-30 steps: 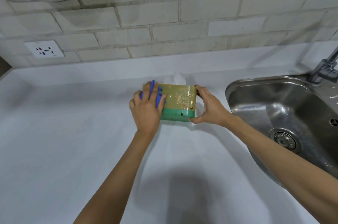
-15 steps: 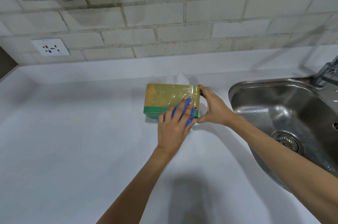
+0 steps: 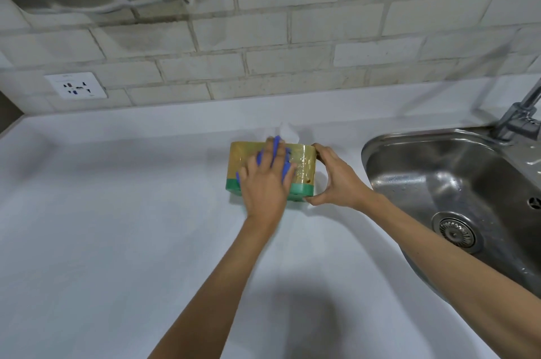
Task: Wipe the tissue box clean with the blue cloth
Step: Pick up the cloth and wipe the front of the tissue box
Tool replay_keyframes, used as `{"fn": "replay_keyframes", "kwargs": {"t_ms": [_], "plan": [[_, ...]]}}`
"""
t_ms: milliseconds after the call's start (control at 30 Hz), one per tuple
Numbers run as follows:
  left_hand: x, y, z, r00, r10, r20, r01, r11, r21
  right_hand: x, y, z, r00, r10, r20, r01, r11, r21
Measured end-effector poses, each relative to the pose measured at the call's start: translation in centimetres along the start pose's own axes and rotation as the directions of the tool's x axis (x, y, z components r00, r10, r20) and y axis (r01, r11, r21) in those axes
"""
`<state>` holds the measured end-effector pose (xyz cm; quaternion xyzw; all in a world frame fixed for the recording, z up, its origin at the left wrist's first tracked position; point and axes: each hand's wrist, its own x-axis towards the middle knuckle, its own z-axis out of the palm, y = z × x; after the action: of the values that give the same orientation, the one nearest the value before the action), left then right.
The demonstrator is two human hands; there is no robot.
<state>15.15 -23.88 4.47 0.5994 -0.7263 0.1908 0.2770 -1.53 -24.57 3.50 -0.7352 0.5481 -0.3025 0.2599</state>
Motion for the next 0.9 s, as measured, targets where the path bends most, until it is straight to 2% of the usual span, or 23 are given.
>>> {"fn": "replay_keyframes", "kwargs": {"t_ms": [67,133,200,300,333,400,500,567,633,800,900], "plan": [[-1.9,-0.2,0.1,0.996,0.092,-0.013,-0.092,0.996,0.010,0.0,0.0,0.0,1.000,-0.008,0.000,0.008,1.000,-0.001],[-3.4,-2.3,0.2,0.992,0.120,-0.029,-0.119,0.993,0.021,0.0,0.1,-0.1,1.000,-0.010,0.006,0.010,1.000,0.001],[-3.7,-4.6,0.2,0.999,0.040,-0.030,-0.038,0.998,0.050,-0.1,0.1,0.0,1.000,-0.011,0.004,0.011,1.000,0.002],[-1.1,-5.2,0.3,0.981,-0.191,0.044,0.193,0.980,-0.049,-0.2,0.1,0.2,1.000,-0.012,-0.004,0.012,1.000,0.011],[0.0,-4.5,0.3,0.972,-0.225,0.067,0.230,0.971,-0.070,-0.2,0.0,0.3,1.000,-0.012,-0.008,0.012,1.000,0.013],[1.1,-2.3,0.5,0.985,-0.156,0.074,0.159,0.986,-0.043,-0.1,0.0,0.3,1.000,-0.016,-0.020,0.016,1.000,0.007],[-0.3,0.2,0.4,0.995,0.099,0.027,-0.100,0.994,0.036,0.0,0.2,0.3,1.000,-0.020,-0.023,0.020,1.000,0.008],[-2.0,-0.9,0.3,0.980,0.198,0.006,-0.198,0.979,0.042,-0.1,0.2,0.4,1.000,-0.029,-0.012,0.029,1.000,0.008],[-2.4,-2.5,0.2,0.973,0.229,-0.019,-0.228,0.972,0.058,-0.2,0.4,0.5,1.000,-0.028,-0.012,0.028,1.000,0.010],[0.4,-1.2,-0.1,0.995,0.097,0.030,-0.097,0.995,0.012,0.0,0.6,0.7,0.999,-0.022,-0.040,0.023,1.000,0.008],[0.3,0.0,-0.3,0.965,0.261,0.012,-0.261,0.965,0.012,0.0,0.7,0.7,0.998,-0.045,-0.053,0.044,0.999,-0.018]]}}
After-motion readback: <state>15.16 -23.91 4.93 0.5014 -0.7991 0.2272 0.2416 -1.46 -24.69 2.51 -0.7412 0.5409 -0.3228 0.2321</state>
